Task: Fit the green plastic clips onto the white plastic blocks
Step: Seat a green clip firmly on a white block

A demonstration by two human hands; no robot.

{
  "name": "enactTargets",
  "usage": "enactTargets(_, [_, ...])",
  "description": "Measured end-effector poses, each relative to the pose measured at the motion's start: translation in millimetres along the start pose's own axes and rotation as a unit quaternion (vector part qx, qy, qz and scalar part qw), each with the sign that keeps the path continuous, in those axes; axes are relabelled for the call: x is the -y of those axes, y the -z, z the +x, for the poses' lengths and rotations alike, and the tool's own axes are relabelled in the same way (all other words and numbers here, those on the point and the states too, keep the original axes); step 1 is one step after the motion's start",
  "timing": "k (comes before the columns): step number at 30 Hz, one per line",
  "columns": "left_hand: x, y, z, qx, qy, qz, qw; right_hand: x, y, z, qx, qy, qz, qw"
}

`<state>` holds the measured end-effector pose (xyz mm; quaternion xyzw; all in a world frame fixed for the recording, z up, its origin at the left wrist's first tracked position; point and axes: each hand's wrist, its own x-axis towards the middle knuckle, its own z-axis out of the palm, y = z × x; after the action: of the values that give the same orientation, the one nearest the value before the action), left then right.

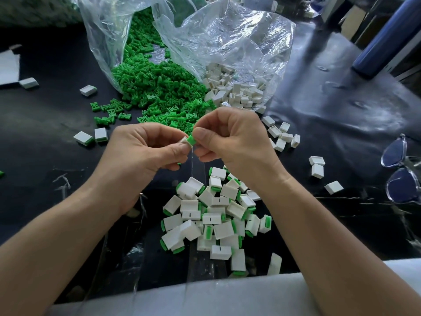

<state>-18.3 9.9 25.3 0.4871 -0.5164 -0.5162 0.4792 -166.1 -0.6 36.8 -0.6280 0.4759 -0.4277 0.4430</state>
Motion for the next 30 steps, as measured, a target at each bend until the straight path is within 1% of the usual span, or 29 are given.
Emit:
enactTargets(8, [-0.6, -0.7, -0.6, -0.002, -0.004, 0.0, 1.0, -1.2, -2.3, -0.8, -0.007, 0.004, -0.038, 0.999])
enactTargets(11, [0.3, -1.6, -0.5, -0.007, -0.006, 0.003, 1.0, -0.6, 2.7, 0.3, 0.019, 0.003, -0.08, 0.997])
enactTargets(14, [0.3, -1.3, 0.1, -0.009, -0.008, 0.002, 1.0, -0.1, 7.2, 0.9, 0.054, -0.018, -0.106, 0.993])
enactTargets(20, [-1.5, 0.8, 0.4, -0.006, -0.004, 0.003, 1.0, 0.8, -0.3, -0.5, 0.073, -0.042, -0.121, 0.989])
enactTargets(23, [-2.4, 1.7, 0.4, -0.009, -0.001, 0.002, 1.0, 1.6, -1.4, -1.7, 0.073, -0.018, -0.18, 0.981])
enactTargets(27, [-2.1, 1.8, -0.2, -0.003, 0.006, 0.016, 1.0, 3.4, 0.2, -3.8, 0.096, 0.031, -0.273, 0.957])
enactTargets(30, [-1.8, 0.9, -0.4, 0.003, 0.012, 0.018, 1.0, 6.5, 5.1, -3.8, 0.107, 0.055, -0.304, 0.945])
